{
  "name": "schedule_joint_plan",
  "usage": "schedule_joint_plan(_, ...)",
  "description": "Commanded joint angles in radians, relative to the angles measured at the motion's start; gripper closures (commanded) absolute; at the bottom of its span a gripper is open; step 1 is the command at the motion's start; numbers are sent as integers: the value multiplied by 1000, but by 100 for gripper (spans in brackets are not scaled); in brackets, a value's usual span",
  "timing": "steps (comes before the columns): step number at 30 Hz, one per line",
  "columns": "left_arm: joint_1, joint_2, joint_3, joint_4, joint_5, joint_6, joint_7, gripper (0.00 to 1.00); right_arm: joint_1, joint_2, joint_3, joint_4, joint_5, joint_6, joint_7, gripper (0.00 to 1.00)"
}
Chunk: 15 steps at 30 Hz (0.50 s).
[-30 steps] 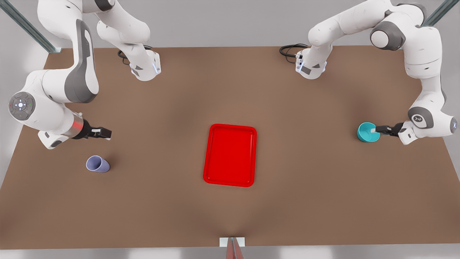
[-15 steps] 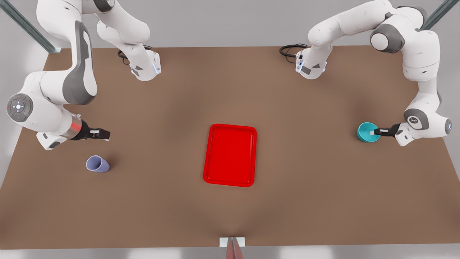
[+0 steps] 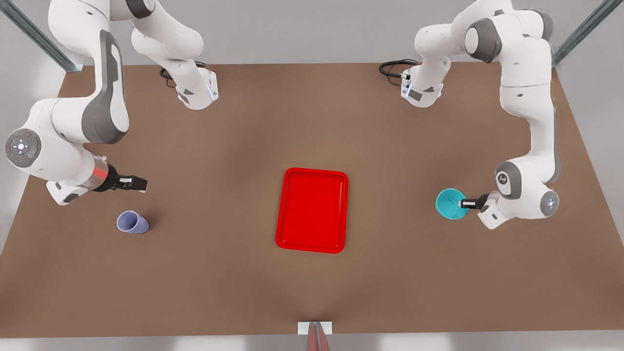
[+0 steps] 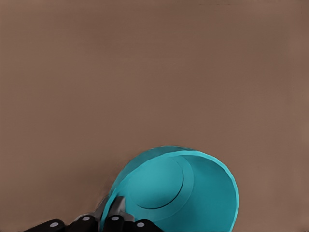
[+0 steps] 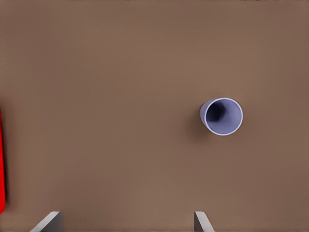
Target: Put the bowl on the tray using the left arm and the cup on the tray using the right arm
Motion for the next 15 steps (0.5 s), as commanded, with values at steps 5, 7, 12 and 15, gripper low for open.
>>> schedule_joint_plan(5, -110, 17, -191, 47, -86, -18, -460, 79, -1, 0, -1, -1, 0, -2, 0, 0)
schedule_joint_plan(7, -164, 28, -227, 57, -88, -18, -569, 79, -2, 1, -1, 0, 0, -2, 0, 0)
schedule_joint_plan(12, -342, 60, -279, 179, -132, -17, -956, 79, -2, 8, 1, 3, 0, -2, 0, 0)
schedule_joint_plan(15, -372, 94, -285, 197, -140, -1, -990, 79, -2, 8, -1, 3, 0, -2, -1, 0)
